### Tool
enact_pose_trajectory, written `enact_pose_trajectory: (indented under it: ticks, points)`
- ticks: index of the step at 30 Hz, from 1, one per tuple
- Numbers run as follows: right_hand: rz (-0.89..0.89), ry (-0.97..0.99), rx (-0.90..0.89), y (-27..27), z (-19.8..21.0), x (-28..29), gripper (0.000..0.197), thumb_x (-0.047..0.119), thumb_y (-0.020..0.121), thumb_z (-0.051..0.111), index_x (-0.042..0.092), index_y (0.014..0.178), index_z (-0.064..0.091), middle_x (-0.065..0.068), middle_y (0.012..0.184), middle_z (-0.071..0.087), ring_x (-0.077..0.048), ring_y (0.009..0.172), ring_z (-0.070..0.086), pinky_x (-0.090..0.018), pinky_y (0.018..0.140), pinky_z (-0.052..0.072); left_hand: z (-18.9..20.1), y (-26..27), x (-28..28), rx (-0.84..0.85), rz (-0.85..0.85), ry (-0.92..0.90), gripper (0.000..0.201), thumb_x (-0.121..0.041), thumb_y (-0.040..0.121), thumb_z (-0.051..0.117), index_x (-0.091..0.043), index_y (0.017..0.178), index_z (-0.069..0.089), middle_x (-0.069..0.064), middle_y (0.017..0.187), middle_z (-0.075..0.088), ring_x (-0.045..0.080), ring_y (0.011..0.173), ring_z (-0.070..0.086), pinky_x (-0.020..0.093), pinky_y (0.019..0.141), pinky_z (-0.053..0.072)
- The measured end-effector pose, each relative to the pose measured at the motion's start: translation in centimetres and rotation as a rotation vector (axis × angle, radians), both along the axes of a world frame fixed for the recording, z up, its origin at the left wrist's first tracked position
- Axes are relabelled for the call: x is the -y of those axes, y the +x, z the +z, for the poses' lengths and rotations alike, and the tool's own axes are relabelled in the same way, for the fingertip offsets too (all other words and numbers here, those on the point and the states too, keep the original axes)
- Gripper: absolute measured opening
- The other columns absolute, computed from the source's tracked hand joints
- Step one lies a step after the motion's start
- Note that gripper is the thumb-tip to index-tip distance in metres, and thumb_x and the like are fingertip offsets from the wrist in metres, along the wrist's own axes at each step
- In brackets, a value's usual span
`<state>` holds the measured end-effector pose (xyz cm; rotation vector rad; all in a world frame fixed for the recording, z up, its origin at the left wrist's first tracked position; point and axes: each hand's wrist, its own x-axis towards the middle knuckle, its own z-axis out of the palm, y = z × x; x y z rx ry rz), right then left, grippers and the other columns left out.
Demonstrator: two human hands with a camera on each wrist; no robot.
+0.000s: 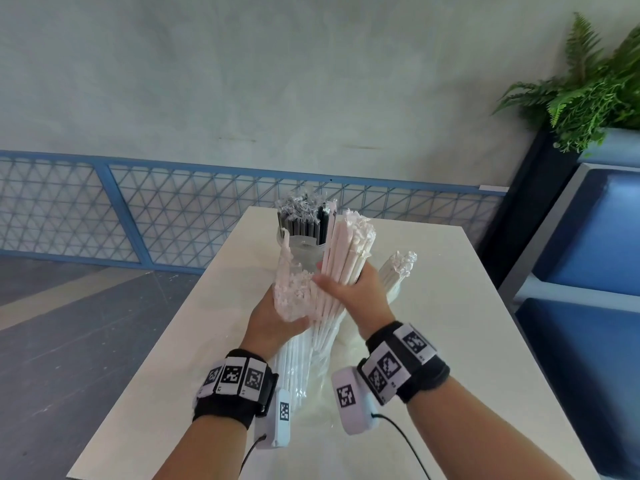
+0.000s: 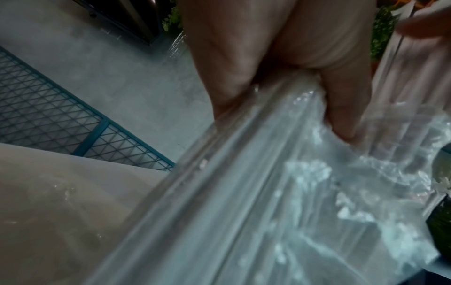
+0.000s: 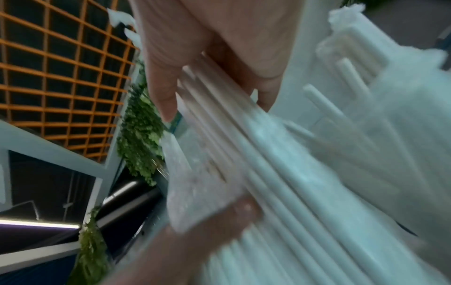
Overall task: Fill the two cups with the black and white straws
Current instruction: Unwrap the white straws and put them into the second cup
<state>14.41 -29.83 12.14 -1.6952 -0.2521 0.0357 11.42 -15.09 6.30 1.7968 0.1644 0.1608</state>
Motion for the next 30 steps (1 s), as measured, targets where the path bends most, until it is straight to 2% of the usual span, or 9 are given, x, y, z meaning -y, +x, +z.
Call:
enact_pose_trajectory:
  ticks: [2, 4, 9, 12, 16, 20, 24, 28, 30]
  points:
    - [-0.054, 0.017, -0.018, 0.0, -1.5, -0.3, 0.033, 0.018, 0.071, 0.079, 0.013, 0.100, 0.064, 0.002, 0.090, 0.070, -0.015, 0.085, 0.069, -0.036, 0.080, 0.058, -0.3, 0.2, 0.1, 0.021, -0.002, -0.011, 0.064, -0.005, 0.069, 0.078, -0.025, 0.121, 0.047, -0.010, 0.110, 0.058, 0.012, 0.108, 0.054, 0.009, 0.073, 0.040]
    - [-0.132, 0.041, -0.010, 0.4, -1.8, -0.5, 0.026, 0.015, 0.075, 0.075, 0.011, 0.098, 0.063, -0.004, 0.088, 0.070, -0.021, 0.083, 0.068, -0.032, 0.074, 0.058, -0.5, 0.3, 0.1, 0.028, 0.002, -0.015, 0.063, -0.006, 0.069, 0.079, -0.029, 0.117, 0.047, -0.016, 0.105, 0.058, 0.010, 0.106, 0.054, 0.010, 0.074, 0.040]
    - [-0.221, 0.163, 0.005, 2.3, 0.6, 0.1, 0.021, 0.014, 0.079, 0.070, 0.005, 0.097, 0.063, -0.009, 0.090, 0.068, -0.020, 0.081, 0.065, -0.031, 0.072, 0.055, -0.3, 0.4, -0.1, 0.011, -0.019, -0.008, 0.063, -0.010, 0.069, 0.080, -0.029, 0.118, 0.046, -0.015, 0.107, 0.056, 0.006, 0.104, 0.052, 0.011, 0.080, 0.038]
    - [-0.274, 0.220, 0.066, 3.6, 2.7, 1.0, 0.023, 0.012, 0.078, 0.068, -0.005, 0.093, 0.064, -0.011, 0.086, 0.066, -0.021, 0.078, 0.064, -0.029, 0.068, 0.054, -0.1, 0.5, -0.3, -0.004, 0.016, 0.067, 0.063, -0.010, 0.070, 0.079, -0.020, 0.123, 0.047, -0.011, 0.107, 0.054, 0.006, 0.103, 0.048, 0.016, 0.085, 0.037]
    - [-0.294, 0.259, 0.114, 4.7, 4.6, 1.9, 0.007, 0.008, 0.080, 0.063, 0.007, 0.074, 0.060, -0.005, 0.072, 0.060, -0.018, 0.068, 0.058, -0.028, 0.062, 0.051, -0.2, 0.7, -0.5, 0.015, 0.012, 0.098, 0.064, -0.009, 0.070, 0.079, -0.016, 0.125, 0.047, -0.007, 0.112, 0.054, 0.009, 0.107, 0.048, 0.022, 0.091, 0.035]
    - [-0.323, 0.328, 0.150, 5.6, 5.9, 3.2, 0.007, 0.008, 0.079, 0.063, 0.003, 0.080, 0.058, -0.004, 0.071, 0.056, -0.018, 0.066, 0.055, -0.026, 0.056, 0.046, -0.5, 0.8, -0.5, 0.034, 0.000, 0.079, 0.061, -0.008, 0.070, 0.079, -0.019, 0.122, 0.049, -0.007, 0.111, 0.056, 0.009, 0.106, 0.051, 0.019, 0.088, 0.036]
    - [-0.420, 0.349, 0.201, 6.8, 7.0, 4.5, 0.023, 0.012, 0.073, 0.065, -0.001, 0.091, 0.059, 0.001, 0.069, 0.057, -0.016, 0.066, 0.056, -0.029, 0.061, 0.047, -1.0, 0.9, -0.6, 0.033, 0.002, 0.049, 0.060, -0.009, 0.069, 0.079, -0.023, 0.119, 0.050, -0.011, 0.108, 0.058, 0.010, 0.105, 0.054, 0.010, 0.079, 0.038]
    - [-0.467, 0.306, 0.229, 7.4, 7.0, 4.4, 0.020, 0.011, 0.078, 0.065, 0.006, 0.095, 0.055, 0.006, 0.072, 0.056, -0.010, 0.067, 0.055, -0.027, 0.065, 0.048, -0.8, 0.9, -0.5, 0.034, -0.003, 0.045, 0.058, -0.008, 0.069, 0.079, -0.026, 0.115, 0.049, -0.022, 0.102, 0.056, -0.002, 0.097, 0.052, 0.005, 0.075, 0.036]
    - [-0.475, 0.267, 0.224, 7.3, 6.0, 4.0, 0.022, 0.015, 0.081, 0.065, 0.010, 0.098, 0.052, 0.005, 0.079, 0.056, -0.012, 0.075, 0.056, -0.026, 0.068, 0.047, -0.8, 0.9, -0.3, 0.024, 0.005, 0.037, 0.057, -0.007, 0.069, 0.078, -0.025, 0.115, 0.050, -0.020, 0.101, 0.057, -0.001, 0.096, 0.053, 0.008, 0.076, 0.037]
